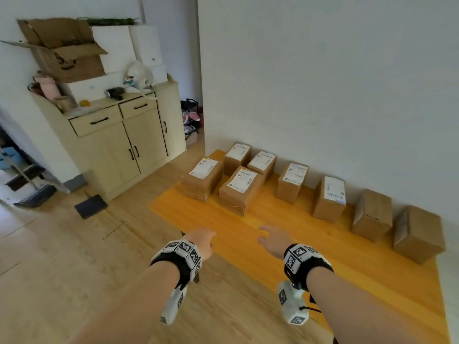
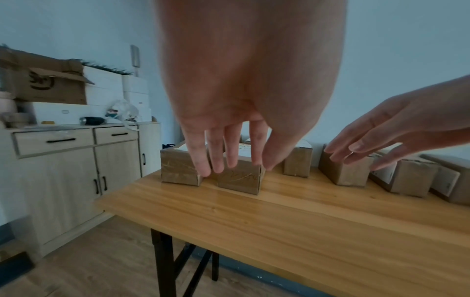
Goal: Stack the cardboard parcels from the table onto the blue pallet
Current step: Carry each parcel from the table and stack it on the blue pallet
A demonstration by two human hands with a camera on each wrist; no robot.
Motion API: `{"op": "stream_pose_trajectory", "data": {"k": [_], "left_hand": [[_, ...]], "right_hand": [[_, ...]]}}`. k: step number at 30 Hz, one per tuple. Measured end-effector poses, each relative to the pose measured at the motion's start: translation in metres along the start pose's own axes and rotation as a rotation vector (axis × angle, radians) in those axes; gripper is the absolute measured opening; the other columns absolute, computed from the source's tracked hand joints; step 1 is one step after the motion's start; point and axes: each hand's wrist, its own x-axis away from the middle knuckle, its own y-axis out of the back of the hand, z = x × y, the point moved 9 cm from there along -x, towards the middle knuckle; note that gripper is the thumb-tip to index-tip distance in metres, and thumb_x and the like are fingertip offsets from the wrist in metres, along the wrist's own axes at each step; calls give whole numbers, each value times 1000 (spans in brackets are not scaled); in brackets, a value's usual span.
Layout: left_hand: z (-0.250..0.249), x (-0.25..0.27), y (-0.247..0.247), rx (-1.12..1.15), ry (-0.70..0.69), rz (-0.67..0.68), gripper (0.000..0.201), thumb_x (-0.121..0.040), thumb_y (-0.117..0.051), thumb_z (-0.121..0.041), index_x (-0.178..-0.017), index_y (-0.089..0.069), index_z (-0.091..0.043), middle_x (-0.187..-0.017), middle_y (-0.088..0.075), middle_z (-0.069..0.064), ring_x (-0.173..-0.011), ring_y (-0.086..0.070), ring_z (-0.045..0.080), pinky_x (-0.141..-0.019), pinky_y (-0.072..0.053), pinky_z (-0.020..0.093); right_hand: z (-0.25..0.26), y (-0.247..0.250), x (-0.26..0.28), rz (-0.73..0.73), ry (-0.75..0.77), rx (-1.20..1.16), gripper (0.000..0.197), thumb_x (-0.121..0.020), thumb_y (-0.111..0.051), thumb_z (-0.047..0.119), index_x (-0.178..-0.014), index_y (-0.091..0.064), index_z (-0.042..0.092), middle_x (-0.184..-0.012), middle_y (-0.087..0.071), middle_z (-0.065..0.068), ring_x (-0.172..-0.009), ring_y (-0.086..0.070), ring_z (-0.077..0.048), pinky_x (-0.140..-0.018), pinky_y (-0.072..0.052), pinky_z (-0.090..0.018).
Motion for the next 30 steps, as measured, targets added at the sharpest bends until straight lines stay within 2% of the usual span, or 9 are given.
{"op": "stream_pose_trajectory", "data": {"k": [3,8,10,13,14,17,19,27,30], "left_hand": [[27,-23,18,13,-52,9,45,-97,-46,-21,-142,-37,-24,-143,-44,0,-107,-60,20,-74,-48,22],[56,-63,38,61,-121,32,43,-97,-47,-23,-139,-41,-23,-142,-45,1,-91,-63,12,-72,-51,18],[62,-78,44,62,-140,36,42,-97,-46,-23,-139,-40,-23,-142,-45,0,-102,-60,14,-77,-50,20],[70,-103,51,94,-148,49,44,-98,-45,-23,-142,-37,-22,-142,-44,2,-99,-61,17,-70,-48,19],[71,-111,52,111,-149,46,45,-98,-45,-23,-142,-36,-21,-142,-44,2,-102,-61,18,-72,-49,20],[77,-135,56,160,-149,26,45,-98,-46,-24,-141,-37,-21,-146,-41,0,-122,-51,18,-96,-44,27],[77,-148,57,198,-156,25,45,-97,-46,-23,-141,-38,-20,-145,-41,1,-124,-49,17,-96,-42,25],[55,-207,71,399,-177,55,53,-96,-49,-20,-145,-31,-19,-146,-40,4,-106,-59,18,-70,-45,17],[41,-230,71,509,-180,77,58,-95,-51,-18,-147,-26,-19,-145,-42,4,-71,-49,1,-60,-39,12]], "right_hand": [[20,-3,-19,-44,-59,-78,45,-101,-40,25,-144,-35,14,-153,-30,-5,-139,-30,-22,-112,-27,-32],[43,1,-48,-125,-130,-171,42,-100,-43,24,-142,-40,16,-151,-33,-3,-137,-35,-21,-107,-32,-30],[50,2,-60,-140,-147,-170,42,-100,-43,24,-141,-41,15,-151,-34,-3,-137,-35,-21,-108,-31,-30],[57,1,-78,-136,-172,-168,43,-100,-42,25,-142,-39,16,-151,-34,-2,-138,-34,-19,-110,-29,-30],[59,2,-84,-134,-181,-165,44,-100,-42,26,-142,-38,16,-151,-34,-2,-138,-33,-19,-110,-28,-31],[61,6,-103,-140,-201,-178,44,-100,-42,27,-142,-39,15,-148,-38,-2,-135,-38,-21,-108,-31,-31],[60,9,-114,-145,-212,-188,44,-99,-44,28,-141,-41,17,-146,-42,-2,-131,-43,-22,-105,-36,-30],[38,22,-167,-166,-269,-233,54,-99,-46,21,-147,-25,12,-152,-30,-9,-139,-31,-25,-112,-26,-34],[27,26,-185,-163,-310,-319,62,-97,-50,23,-150,-19,13,-154,-27,-8,-140,-29,-25,-113,-26,-37]]}}
